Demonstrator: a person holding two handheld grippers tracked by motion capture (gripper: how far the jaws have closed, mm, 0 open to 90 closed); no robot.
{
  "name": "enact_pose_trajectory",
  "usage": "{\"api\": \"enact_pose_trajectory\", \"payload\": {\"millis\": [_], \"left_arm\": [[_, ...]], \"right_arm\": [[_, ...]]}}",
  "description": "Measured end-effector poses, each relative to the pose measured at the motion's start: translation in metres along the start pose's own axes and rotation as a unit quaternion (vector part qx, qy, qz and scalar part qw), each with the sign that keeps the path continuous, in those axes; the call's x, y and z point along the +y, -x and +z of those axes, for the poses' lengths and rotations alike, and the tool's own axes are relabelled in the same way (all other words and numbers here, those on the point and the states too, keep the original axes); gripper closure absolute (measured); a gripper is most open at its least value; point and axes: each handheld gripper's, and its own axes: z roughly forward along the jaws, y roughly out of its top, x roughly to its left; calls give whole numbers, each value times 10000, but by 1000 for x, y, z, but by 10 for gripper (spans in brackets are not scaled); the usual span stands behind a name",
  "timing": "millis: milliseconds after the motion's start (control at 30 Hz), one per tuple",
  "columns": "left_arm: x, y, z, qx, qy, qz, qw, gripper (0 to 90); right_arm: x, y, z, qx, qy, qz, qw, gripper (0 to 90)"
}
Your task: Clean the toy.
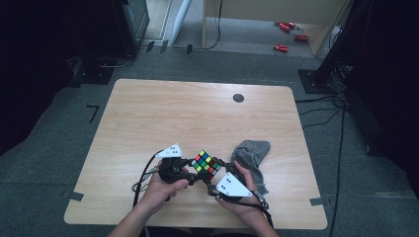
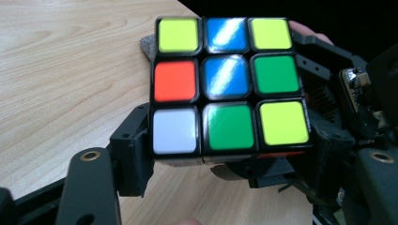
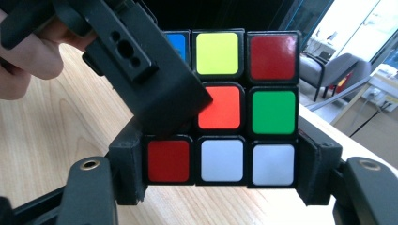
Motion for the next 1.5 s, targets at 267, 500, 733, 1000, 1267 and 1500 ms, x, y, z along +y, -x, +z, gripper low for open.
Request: {"api": "enact_pose_trajectory", "payload": {"millis": [267, 500, 733, 1000, 1267, 1500], "left_arm": [[6, -7, -18, 278, 285, 92, 9992, 206], [-2, -3, -13, 1131, 49, 1236, 9859, 134], [-10, 8, -2, 1288, -47, 1981, 9717, 124], [-16, 18, 2, 1274, 126, 2563, 9581, 132], [-22, 24, 4, 1451, 448, 3232, 9341, 134], [-25, 26, 5, 1632, 642, 3612, 9159, 136]], "right_arm": [[-6, 18, -4, -277, -267, 433, 9983, 344], [1, 31, -14, -437, -257, 861, 9950, 344], [12, 29, -19, -303, -261, 1365, 9898, 344], [24, 27, -25, 104, -37, 1974, 9803, 344], [27, 27, -23, 496, -77, 2449, 9683, 344], [28, 26, -21, 767, -300, 2733, 9584, 344]]}}
